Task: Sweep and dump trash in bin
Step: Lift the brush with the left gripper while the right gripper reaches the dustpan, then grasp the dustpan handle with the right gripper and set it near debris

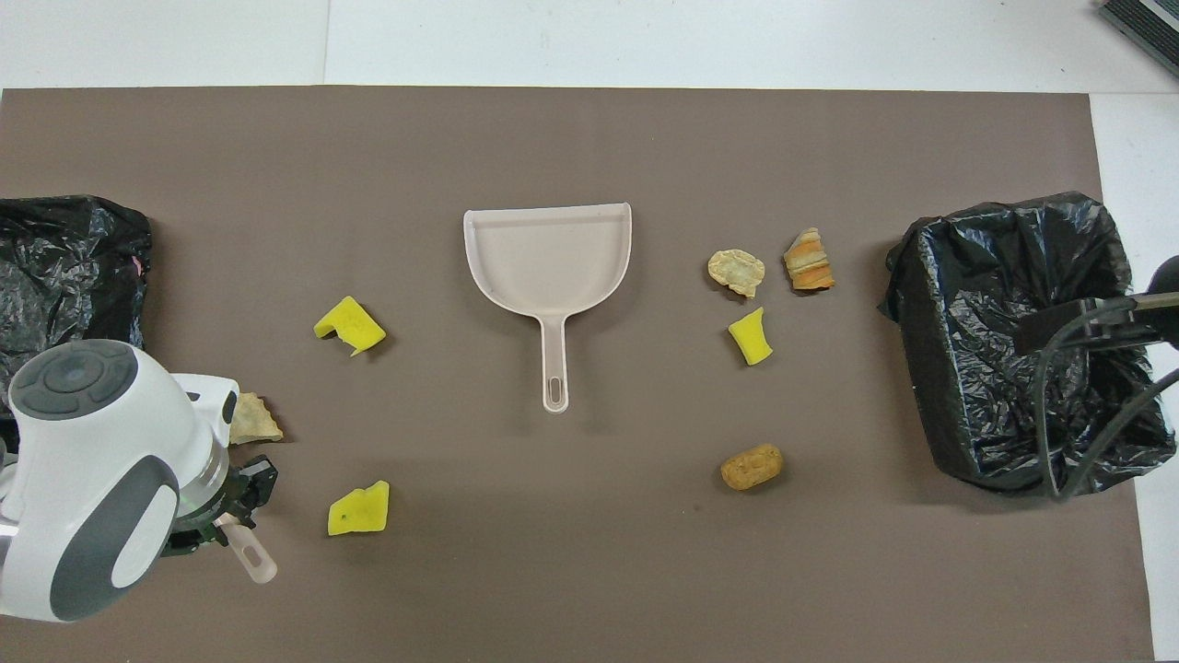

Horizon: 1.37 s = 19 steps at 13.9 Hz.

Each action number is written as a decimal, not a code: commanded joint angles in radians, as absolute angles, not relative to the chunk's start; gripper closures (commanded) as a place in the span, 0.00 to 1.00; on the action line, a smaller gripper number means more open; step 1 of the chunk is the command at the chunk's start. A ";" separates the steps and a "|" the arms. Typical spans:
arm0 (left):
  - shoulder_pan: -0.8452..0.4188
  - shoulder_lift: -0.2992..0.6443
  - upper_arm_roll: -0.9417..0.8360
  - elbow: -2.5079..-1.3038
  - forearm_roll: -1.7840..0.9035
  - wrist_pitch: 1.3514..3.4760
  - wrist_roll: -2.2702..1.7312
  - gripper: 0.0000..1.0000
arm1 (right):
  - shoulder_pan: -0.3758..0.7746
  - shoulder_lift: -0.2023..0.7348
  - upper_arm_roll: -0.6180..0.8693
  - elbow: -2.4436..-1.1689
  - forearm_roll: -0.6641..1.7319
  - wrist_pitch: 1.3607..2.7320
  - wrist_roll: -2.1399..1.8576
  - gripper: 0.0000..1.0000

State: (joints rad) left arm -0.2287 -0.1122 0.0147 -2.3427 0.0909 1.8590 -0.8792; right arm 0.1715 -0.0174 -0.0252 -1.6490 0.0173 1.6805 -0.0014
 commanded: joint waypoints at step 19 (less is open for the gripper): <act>-0.564 -0.272 0.008 -2.465 -0.185 1.692 -1.310 1.00 | 0.659 0.412 -0.028 -1.612 0.000 2.166 0.629 0.00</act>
State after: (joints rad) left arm -0.5175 -0.2248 -0.0076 -2.3864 -0.1310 1.6086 -1.2421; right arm 0.6318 0.3555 -0.0235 -1.6383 0.0130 2.1381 0.5839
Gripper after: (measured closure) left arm 0.736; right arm 0.000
